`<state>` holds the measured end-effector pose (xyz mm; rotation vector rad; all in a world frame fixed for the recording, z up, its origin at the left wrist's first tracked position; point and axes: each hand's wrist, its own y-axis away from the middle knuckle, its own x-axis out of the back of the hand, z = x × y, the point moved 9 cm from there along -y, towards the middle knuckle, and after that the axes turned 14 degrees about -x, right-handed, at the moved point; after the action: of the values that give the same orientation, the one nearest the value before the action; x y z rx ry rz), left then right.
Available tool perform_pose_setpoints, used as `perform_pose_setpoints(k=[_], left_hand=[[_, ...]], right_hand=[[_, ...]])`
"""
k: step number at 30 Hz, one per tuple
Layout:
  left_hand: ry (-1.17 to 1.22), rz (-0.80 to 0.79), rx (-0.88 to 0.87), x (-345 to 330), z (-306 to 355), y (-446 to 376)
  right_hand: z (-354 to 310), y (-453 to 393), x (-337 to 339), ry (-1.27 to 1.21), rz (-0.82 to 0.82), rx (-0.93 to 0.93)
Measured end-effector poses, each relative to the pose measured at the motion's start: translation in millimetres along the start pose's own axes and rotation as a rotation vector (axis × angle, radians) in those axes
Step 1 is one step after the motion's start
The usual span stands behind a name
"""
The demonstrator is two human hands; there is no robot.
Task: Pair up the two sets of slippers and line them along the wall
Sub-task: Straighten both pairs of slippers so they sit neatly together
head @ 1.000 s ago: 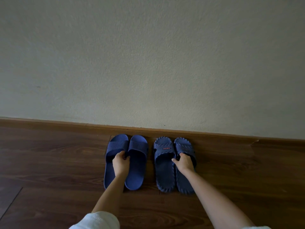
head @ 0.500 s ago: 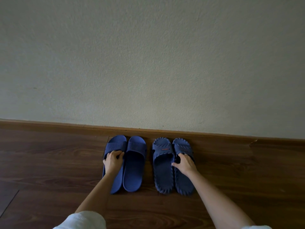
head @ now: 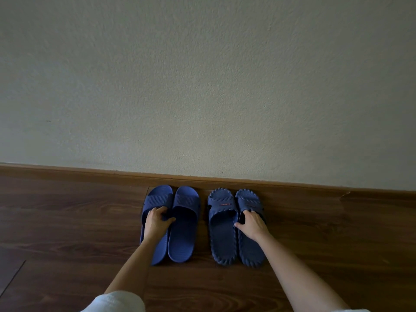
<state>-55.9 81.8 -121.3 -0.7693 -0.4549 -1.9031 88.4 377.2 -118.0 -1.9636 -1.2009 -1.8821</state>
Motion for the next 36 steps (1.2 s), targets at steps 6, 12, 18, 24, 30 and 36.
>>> perform_pose_setpoints(k=[6, 12, 18, 24, 30, 36], left_hand=[[0.029, -0.035, 0.04, -6.3, -4.3, 2.3], [0.003, -0.024, 0.022, -10.9, -20.4, -8.0], [0.041, 0.038, -0.033, -12.6, -13.5, -8.3], [-0.007, -0.034, -0.03, -13.6, -9.1, -10.4], [-0.042, -0.026, 0.005, -12.3, -5.9, -9.3], [-0.083, 0.0, 0.059, -12.2, 0.8, -5.9]], right_hand=[[-0.1, 4.8, 2.8, -0.046, 0.026, 0.015], [-3.1, 4.5, 0.7, -0.082, -0.017, -0.01], [1.5, 2.7, 1.9, -0.112, -0.005, -0.018], [0.3, -0.1, 1.3, -0.063, 0.012, -0.011], [-9.9, 6.3, 4.9, 0.146, 0.064, 0.006], [-6.5, 4.1, 5.1, 0.064, 0.077, -0.065]])
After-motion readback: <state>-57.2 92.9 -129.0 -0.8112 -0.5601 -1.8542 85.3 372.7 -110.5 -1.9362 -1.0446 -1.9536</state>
